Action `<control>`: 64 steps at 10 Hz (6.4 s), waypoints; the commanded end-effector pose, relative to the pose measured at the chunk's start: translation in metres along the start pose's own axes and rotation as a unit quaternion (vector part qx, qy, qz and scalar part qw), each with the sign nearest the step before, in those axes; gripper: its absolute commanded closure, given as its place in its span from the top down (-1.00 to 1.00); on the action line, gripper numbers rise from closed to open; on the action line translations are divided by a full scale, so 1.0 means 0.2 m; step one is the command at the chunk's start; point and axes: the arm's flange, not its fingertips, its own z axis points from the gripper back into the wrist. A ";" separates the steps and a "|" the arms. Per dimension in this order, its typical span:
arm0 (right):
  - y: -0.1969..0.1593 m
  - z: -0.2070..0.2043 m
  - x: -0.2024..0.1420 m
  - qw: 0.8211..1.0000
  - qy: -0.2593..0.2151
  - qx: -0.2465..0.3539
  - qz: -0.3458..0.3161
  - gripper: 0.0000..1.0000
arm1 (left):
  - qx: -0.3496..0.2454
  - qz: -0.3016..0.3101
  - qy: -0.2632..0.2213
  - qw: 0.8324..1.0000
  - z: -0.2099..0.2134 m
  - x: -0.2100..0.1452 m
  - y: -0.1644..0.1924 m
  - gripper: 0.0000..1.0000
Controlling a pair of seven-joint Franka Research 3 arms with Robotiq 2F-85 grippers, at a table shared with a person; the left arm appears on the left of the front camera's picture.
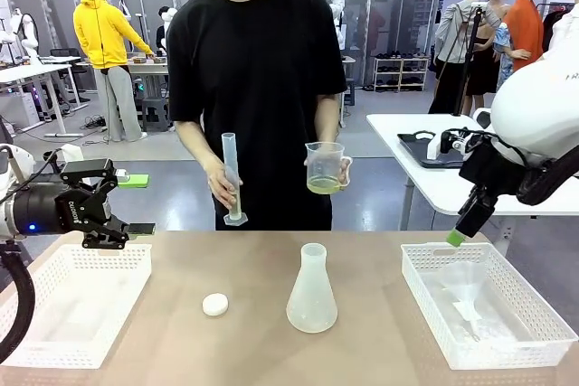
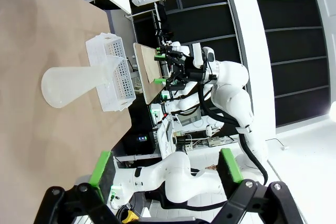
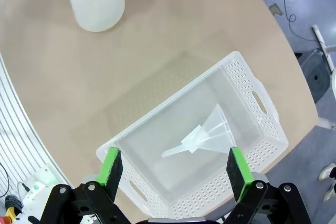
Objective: Prepare the solutions needed for the experiment.
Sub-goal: Pick up the Plastic Funnel and insert it into the Big flask.
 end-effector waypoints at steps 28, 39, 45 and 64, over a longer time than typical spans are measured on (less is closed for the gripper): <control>-0.55 -0.79 -0.14 0.941 0.143 0.183 0.247 -0.12 | -0.009 0.007 -0.001 1.000 0.00 0.00 -0.01 1.00; -0.47 -0.64 -0.10 0.959 0.137 0.127 0.214 -1.00 | -0.009 0.007 -0.001 1.000 0.00 0.00 -0.01 1.00; -0.29 0.06 0.06 0.967 0.149 -0.096 0.181 -1.00 | -0.009 0.007 -0.001 1.000 0.00 0.00 -0.01 1.00; 0.35 0.49 0.68 0.886 -0.052 -0.217 0.407 -0.88 | -0.009 0.007 -0.001 1.000 0.00 0.00 -0.01 1.00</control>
